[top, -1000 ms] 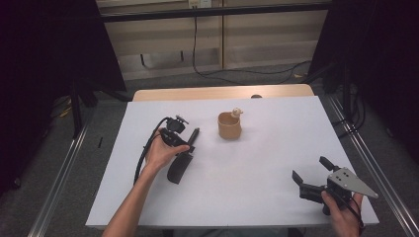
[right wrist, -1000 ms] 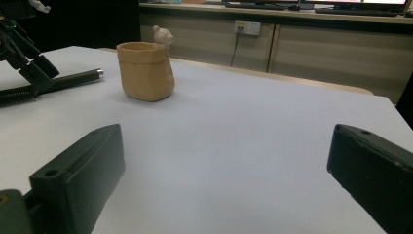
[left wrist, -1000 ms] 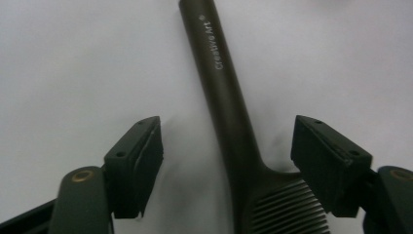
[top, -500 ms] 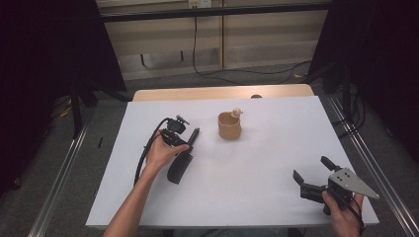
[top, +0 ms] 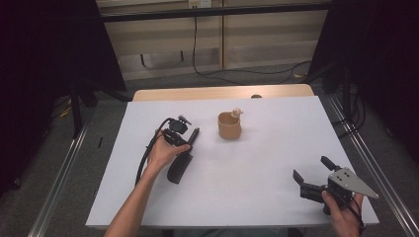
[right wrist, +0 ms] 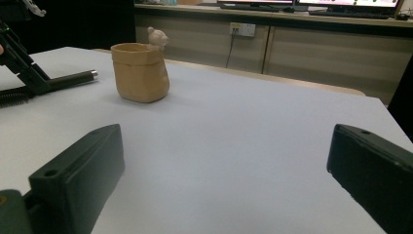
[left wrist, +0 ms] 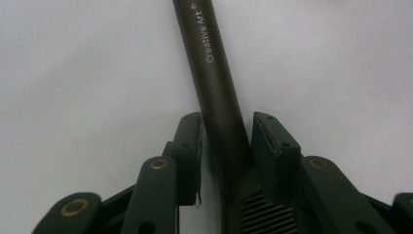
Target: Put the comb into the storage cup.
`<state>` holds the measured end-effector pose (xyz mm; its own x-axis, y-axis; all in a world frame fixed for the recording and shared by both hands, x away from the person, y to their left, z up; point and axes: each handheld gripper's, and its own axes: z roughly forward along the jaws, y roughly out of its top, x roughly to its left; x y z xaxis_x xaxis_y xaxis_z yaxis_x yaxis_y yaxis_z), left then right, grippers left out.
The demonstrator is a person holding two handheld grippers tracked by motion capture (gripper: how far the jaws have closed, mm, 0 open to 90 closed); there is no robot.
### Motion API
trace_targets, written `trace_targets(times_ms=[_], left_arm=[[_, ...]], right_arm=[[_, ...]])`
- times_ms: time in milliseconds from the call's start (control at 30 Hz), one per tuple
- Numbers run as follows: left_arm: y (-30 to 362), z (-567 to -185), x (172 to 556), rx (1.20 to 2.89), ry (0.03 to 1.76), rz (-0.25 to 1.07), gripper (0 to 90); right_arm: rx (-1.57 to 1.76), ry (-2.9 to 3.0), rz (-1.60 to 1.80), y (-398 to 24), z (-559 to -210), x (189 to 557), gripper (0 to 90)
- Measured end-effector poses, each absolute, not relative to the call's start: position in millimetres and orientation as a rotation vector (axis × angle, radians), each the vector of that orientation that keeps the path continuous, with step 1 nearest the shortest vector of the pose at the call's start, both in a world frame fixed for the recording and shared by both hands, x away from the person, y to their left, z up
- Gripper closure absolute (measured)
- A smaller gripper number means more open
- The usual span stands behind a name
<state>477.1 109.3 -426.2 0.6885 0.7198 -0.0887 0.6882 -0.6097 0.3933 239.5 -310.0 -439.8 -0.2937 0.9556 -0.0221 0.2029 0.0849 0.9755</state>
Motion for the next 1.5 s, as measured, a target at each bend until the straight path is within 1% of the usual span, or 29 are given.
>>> trace_targets(times_ms=[100,167,367,633,767,900,1100,1133,1300,1333,1500], left_arm=[[108,-425,477,2.528,1.084,0.109,65.0],[106,-426,476,2.514,1.099,0.113,62.6],[104,-426,476,2.531,1.099,0.139,68.1],[102,-426,476,2.54,1.112,0.148,69.2],[100,-427,476,2.536,1.128,0.158,72.7],[101,-426,477,2.54,1.147,0.14,73.0],[99,-424,479,2.57,1.125,0.156,73.2],[100,-424,480,2.563,1.121,0.126,73.2],[103,-423,481,2.542,1.14,0.102,73.2],[104,-422,481,2.547,1.143,0.117,73.2],[111,-416,481,2.512,1.145,0.105,73.2]], right_arm=[[1.172,1.618,1.268,-310,-440,239,0.0],[1.168,1.616,1.271,-310,-440,239,0.0],[1.167,1.613,1.272,-310,-440,240,0.0],[1.17,1.616,1.27,-309,-440,240,0.0],[1.166,1.618,1.27,-309,-440,240,0.0],[1.169,1.618,1.271,-309,-440,240,0.0],[1.169,1.618,1.271,-310,-440,240,0.0],[1.171,1.616,1.27,-310,-440,239,0.0],[1.169,1.615,1.271,-311,-440,240,0.0],[1.169,1.617,1.269,-311,-440,239,0.0],[1.171,1.62,1.27,-311,-440,240,0.0]])
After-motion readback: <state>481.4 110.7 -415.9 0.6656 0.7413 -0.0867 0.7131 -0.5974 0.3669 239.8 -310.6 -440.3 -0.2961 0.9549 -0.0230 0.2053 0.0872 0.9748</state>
